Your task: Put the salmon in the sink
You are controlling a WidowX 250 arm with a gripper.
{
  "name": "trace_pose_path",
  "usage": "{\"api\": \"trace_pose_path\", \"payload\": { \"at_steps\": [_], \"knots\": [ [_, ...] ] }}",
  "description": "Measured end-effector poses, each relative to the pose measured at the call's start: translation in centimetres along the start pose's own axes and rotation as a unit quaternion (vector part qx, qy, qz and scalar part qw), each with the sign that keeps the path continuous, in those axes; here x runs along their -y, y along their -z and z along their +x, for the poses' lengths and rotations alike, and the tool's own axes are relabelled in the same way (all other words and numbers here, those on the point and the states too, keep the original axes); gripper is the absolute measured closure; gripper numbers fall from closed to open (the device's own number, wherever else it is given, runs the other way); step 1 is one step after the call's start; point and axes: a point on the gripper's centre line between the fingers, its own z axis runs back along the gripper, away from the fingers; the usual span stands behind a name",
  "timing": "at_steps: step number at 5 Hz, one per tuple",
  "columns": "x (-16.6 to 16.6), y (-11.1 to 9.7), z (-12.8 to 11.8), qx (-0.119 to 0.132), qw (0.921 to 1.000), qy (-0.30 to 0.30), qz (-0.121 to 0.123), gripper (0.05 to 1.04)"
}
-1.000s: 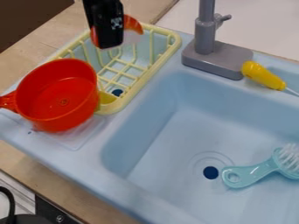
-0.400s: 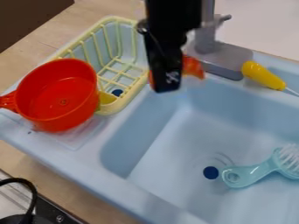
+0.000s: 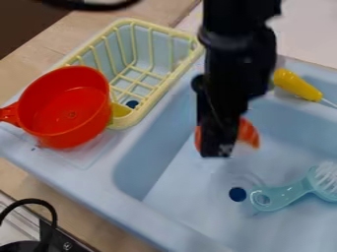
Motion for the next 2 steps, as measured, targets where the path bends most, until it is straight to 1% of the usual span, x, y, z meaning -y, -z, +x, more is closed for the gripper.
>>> {"api": "trace_pose_path", "payload": {
  "at_steps": [1, 2],
  "knots": [
    [0.1, 1.7, 0.2, 0.007, 0.9999, -0.006, -0.009, 0.53],
    [-0.7, 2.9, 0.0, 0.013, 0.9993, -0.025, 0.023, 0.53]
  ]
}}
